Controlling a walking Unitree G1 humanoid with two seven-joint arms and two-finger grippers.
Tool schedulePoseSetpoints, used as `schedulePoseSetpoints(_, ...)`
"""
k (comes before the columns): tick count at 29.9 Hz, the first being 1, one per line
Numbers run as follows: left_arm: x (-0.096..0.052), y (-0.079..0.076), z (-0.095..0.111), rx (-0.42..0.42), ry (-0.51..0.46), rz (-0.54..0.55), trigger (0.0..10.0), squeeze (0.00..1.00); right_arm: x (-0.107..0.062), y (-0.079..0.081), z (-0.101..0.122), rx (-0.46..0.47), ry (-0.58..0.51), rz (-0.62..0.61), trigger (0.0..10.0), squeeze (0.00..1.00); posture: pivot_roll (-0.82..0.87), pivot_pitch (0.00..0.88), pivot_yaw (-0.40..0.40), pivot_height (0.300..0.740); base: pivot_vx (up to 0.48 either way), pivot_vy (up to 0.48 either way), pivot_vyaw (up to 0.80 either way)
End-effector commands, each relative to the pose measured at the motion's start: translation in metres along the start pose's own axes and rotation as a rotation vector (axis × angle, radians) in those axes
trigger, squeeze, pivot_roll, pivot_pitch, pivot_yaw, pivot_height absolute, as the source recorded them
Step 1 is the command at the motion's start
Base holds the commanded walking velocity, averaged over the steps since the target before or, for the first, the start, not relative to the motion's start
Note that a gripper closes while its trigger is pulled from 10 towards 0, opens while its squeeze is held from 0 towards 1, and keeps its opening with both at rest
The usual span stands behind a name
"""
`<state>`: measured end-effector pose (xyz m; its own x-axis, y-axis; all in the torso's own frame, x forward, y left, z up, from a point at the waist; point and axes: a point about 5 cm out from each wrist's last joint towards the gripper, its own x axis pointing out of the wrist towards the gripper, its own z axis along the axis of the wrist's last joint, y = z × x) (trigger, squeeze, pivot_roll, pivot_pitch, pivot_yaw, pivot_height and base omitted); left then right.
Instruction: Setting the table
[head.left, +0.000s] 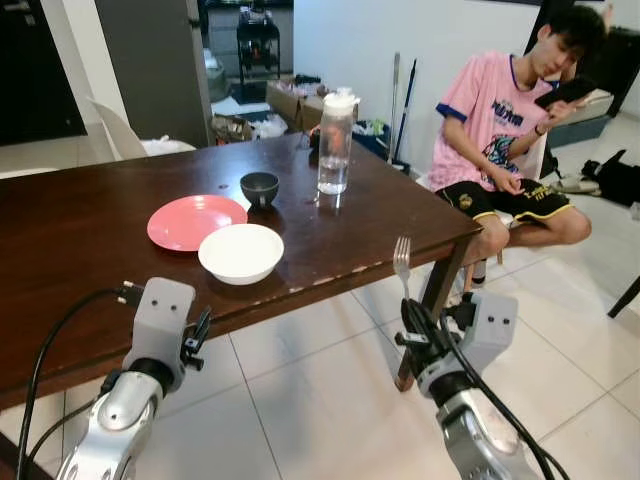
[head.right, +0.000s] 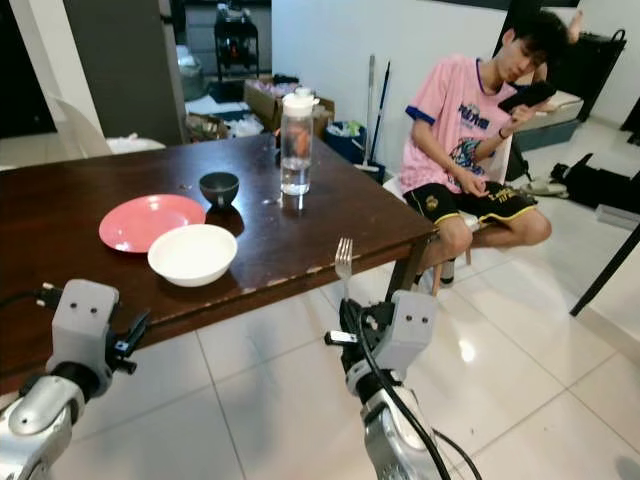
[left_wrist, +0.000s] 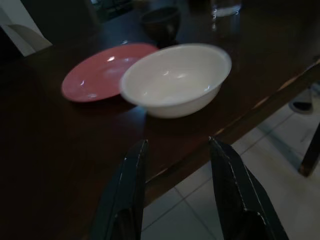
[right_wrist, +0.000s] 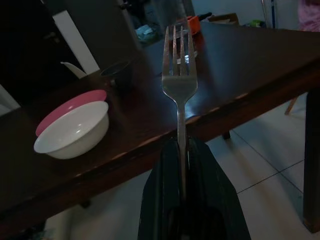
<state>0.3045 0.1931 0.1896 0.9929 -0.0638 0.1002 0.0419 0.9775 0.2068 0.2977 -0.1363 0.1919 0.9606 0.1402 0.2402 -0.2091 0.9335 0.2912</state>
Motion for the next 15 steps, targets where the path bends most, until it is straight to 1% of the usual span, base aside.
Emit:
schedulePoseSetpoints(1,-0.0017,-0.0027,-0.0016,-0.012,0.0,-0.019,10.0,0.0,-0.0022,-0.004,-0.0005,0.003,0.006,-0.011,10.0,0.0,0.03,0.112,0.065,0.74,0.0,0.0,0.0)
schedulePoseSetpoints(7,-0.002,-0.0025,-0.0031,-0.004,0.017,-0.013,10.0,0.0,-0.0024,-0.004,-0.0006,0.003,0.011,-0.008,10.0,0.0,0.04,0.111,0.063,0.74,0.0,0.0,0.0)
schedulePoseSetpoints(12,-0.0009,-0.0024,-0.0019,-0.005,-0.001,-0.015,10.0,0.0,-0.0021,-0.0031,-0.0008,0.005,0.012,-0.002,10.0,0.0,0.03,0.111,0.062,0.74,0.0,0.0,0.0)
schedulePoseSetpoints(15,-0.0006,-0.002,-0.0023,-0.001,-0.001,-0.014,10.0,0.0,-0.0021,-0.0032,-0.0009,0.004,0.013,-0.003,10.0,0.0,0.03,0.112,0.063,0.74,0.251,0.0,0.0)
